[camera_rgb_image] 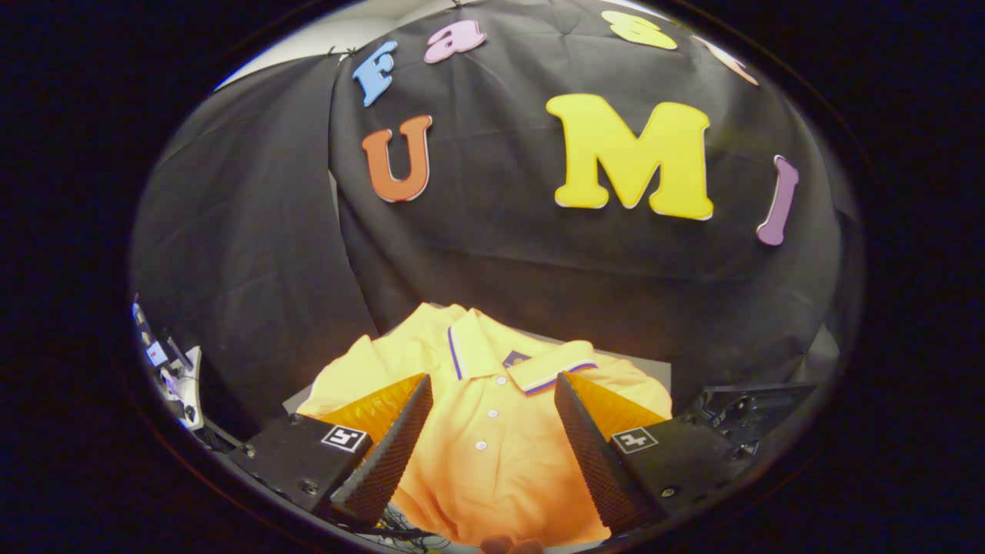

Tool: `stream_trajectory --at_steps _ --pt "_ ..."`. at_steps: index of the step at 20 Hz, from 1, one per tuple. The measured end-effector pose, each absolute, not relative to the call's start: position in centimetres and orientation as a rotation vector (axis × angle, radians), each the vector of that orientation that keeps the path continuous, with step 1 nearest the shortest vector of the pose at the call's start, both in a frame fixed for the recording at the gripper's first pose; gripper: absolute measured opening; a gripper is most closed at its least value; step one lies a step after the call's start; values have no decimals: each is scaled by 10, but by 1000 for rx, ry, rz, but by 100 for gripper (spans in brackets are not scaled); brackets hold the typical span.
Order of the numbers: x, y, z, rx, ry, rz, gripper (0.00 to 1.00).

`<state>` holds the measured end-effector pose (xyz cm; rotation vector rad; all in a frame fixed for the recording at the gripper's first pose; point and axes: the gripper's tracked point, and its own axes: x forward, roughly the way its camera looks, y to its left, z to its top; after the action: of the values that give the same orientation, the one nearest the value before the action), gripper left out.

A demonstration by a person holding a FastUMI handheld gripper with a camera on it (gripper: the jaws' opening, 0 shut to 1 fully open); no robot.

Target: Put the clothes into the washing machine and then close the washing machine lid.

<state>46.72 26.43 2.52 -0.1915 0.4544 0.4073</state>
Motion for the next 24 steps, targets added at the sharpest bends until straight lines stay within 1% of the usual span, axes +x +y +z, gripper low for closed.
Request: stream_trajectory --at_steps 7,10,12,15,16,17,18,20,21,24 --pt "481 266 -42 -295 641 375 100" --pt "481 265 -41 -290 631 394 100" --pt "483 266 -42 -288 651 380 100" --pt "478 267 -42 -316 687 408 100" --pt "477 267 -45 -325 701 425 97" --pt "477 268 -45 -324 708 434 88" --pt "481 267 -40 -308 699 440 77" --pt "482 261 -38 -227 689 450 14" --pt "480 259 -40 -210 705 462 8" --pt "478 259 -38 -123 781 474 5"
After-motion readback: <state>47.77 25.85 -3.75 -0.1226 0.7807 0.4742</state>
